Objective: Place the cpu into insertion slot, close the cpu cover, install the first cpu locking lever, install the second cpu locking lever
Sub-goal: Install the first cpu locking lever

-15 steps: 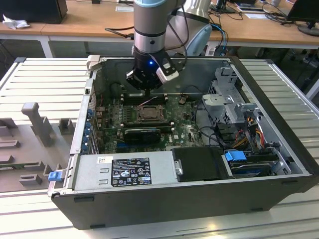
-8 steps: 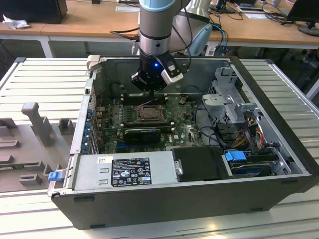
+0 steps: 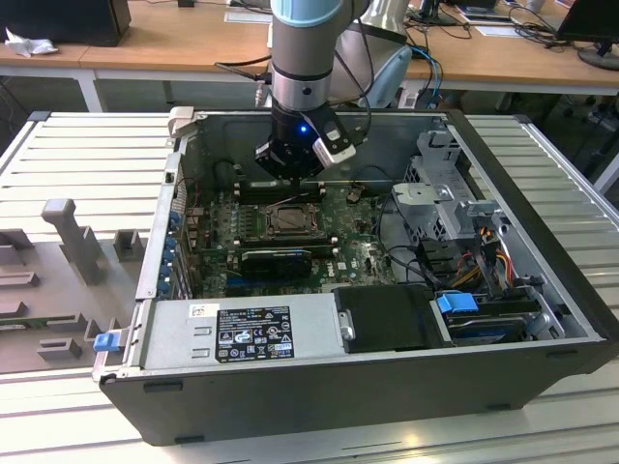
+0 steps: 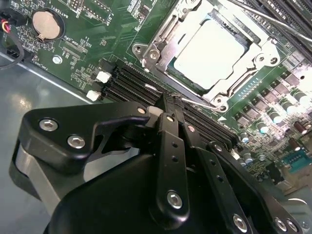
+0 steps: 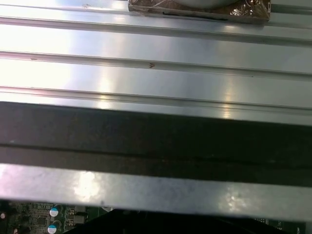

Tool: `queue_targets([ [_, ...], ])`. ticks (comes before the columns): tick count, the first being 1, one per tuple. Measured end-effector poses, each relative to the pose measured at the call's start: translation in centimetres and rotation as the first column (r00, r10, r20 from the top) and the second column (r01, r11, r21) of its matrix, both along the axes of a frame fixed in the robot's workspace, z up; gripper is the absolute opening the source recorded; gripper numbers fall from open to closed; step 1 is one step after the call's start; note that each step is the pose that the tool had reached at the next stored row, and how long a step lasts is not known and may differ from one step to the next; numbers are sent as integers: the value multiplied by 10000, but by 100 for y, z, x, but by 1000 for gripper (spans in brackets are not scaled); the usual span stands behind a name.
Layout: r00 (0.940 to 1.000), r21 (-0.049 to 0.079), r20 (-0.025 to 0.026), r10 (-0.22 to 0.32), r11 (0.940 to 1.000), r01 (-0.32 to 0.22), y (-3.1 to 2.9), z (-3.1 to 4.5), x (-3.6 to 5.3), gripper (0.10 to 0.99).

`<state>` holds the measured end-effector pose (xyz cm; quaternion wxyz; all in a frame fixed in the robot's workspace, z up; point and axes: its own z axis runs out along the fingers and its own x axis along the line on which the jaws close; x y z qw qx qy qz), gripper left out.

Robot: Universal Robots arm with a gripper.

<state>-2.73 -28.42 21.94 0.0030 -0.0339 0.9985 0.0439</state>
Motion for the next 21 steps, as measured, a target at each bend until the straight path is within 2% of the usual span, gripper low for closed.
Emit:
queue_targets([
  [11, 10000, 1, 1, 0, 10000, 0, 1, -20, 4, 106],
  [17, 10000, 2, 1, -53, 10000, 53, 1, -42, 49, 106],
  [21, 9998, 1, 1, -177, 9998, 177, 1, -88, 67, 106],
])
